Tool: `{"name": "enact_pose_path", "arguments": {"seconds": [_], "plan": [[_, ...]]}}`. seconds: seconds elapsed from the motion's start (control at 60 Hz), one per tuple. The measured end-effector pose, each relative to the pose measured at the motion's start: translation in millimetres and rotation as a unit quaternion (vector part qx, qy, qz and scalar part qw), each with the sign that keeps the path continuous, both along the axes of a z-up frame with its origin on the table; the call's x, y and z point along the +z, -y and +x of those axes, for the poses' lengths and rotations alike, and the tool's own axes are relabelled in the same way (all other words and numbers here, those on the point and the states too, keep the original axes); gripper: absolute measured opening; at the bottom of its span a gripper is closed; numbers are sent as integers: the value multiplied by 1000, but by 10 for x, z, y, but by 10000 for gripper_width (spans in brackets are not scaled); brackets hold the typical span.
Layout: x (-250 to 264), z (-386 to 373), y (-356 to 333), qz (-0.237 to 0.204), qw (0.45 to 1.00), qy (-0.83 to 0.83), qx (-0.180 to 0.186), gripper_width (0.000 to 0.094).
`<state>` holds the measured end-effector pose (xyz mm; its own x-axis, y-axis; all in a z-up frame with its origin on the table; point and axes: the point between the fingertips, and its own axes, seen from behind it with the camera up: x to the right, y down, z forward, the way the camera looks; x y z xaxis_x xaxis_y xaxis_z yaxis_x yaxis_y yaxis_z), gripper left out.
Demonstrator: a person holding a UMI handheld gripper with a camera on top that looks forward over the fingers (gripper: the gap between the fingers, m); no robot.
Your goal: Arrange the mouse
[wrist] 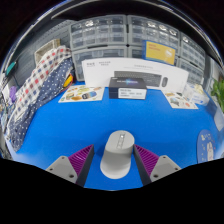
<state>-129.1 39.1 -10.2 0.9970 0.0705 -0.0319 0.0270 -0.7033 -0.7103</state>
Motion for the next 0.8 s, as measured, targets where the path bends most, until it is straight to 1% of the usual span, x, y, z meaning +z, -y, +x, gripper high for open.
{"name": "enact_pose_path", "arguments": {"seconds": [0.117,0.183,0.267,0.35,0.367,0.4,0.433,0.533,0.617,0.65,0.667,0.8], "plan": [[-13,-221,-180,-4,999,-3,32,797],[-39,-257,-255,-8,999,16,39,797],[-40,-289,-273,-19,999,15,35,731],[-45,-246,-280,-20,1000,14,18,615],[-44,-234,-279,-20,1000,14,15,611],[-43,-220,-274,-22,1000,15,13,530],[-44,-220,-260,-24,999,15,15,517],[-64,-217,-240,-36,999,24,22,443],[-56,-210,-246,-35,999,26,27,377],[-56,-202,-245,-35,999,24,27,380],[-55,-201,-247,-34,999,23,27,348],[19,-92,-255,-64,996,40,46,347]]}}
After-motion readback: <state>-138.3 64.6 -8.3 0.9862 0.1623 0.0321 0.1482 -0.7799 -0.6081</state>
